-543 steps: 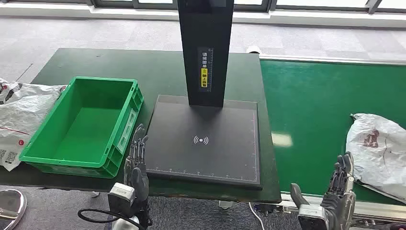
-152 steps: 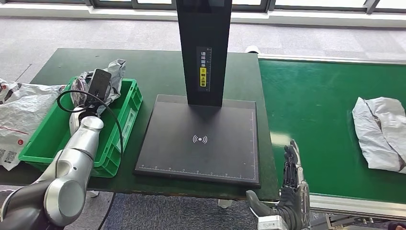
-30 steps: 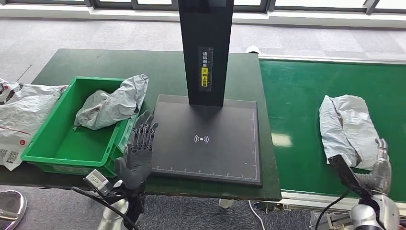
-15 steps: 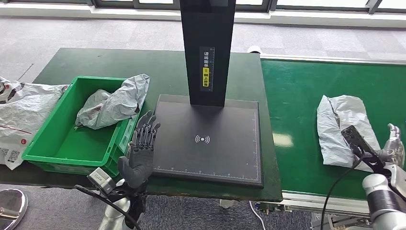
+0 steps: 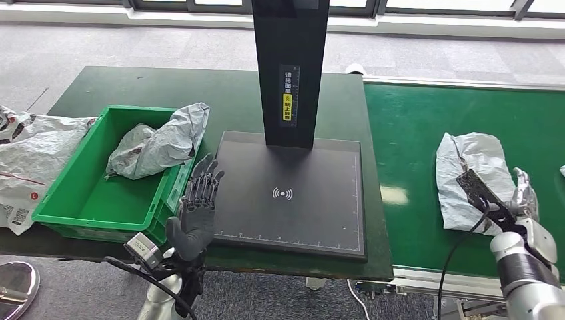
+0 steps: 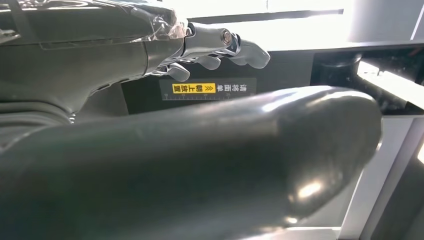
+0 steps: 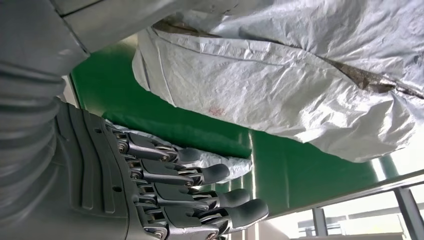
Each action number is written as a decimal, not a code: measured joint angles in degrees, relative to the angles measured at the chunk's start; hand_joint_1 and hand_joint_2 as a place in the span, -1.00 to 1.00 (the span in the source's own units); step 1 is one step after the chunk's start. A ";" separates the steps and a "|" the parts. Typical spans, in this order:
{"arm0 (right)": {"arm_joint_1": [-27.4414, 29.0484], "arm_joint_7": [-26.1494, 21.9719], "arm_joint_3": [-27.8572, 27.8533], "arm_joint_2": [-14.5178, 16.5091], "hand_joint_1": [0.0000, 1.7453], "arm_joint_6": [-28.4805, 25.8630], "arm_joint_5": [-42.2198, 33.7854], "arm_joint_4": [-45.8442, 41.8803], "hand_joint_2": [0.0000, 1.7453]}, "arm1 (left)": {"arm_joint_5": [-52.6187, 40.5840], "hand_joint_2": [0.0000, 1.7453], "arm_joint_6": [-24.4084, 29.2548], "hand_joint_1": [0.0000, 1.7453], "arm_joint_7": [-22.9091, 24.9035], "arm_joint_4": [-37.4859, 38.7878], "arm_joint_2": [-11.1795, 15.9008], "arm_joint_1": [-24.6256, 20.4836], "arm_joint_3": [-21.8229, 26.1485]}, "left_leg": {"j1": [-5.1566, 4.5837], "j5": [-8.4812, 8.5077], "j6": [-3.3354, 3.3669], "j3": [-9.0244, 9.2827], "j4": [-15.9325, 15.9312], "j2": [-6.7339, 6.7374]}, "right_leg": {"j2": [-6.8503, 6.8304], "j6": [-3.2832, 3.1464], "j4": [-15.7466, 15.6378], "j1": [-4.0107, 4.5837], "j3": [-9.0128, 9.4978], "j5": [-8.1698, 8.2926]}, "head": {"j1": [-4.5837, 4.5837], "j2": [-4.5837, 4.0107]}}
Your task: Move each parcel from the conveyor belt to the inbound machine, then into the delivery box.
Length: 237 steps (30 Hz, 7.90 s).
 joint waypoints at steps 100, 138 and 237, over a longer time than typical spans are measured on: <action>13.66 -27.62 16.30 16.56 1.00 5.51 -33.81 -36.08 1.00 | 3.51 -1.00 -5.22 -1.00 0.00 11.28 -2.86 -0.74 7.93 | 0.11 0.08 -0.08 -0.18 -0.03 -0.07 | -0.08 -0.07 0.06 0.17 -0.16 -0.05 | 0.00 0.00; 4.68 -26.56 35.24 30.96 0.64 0.60 -47.03 -11.29 1.00 | 4.02 -1.00 0.42 -1.00 0.22 20.30 -3.38 -8.70 6.75 | 0.21 0.17 -0.22 -0.18 0.00 0.14 | 0.14 -0.18 0.08 0.21 -0.33 0.05 | 0.00 0.00; 47.92 -20.62 41.03 24.09 -1.00 -13.57 -14.47 -80.99 1.00 | -59.04 1.00 36.80 1.00 23.45 45.15 8.28 -28.66 -13.60 | 0.28 0.19 -0.43 0.01 -0.07 0.12 | 0.05 -0.48 0.07 0.43 -0.04 0.01 | 0.00 0.00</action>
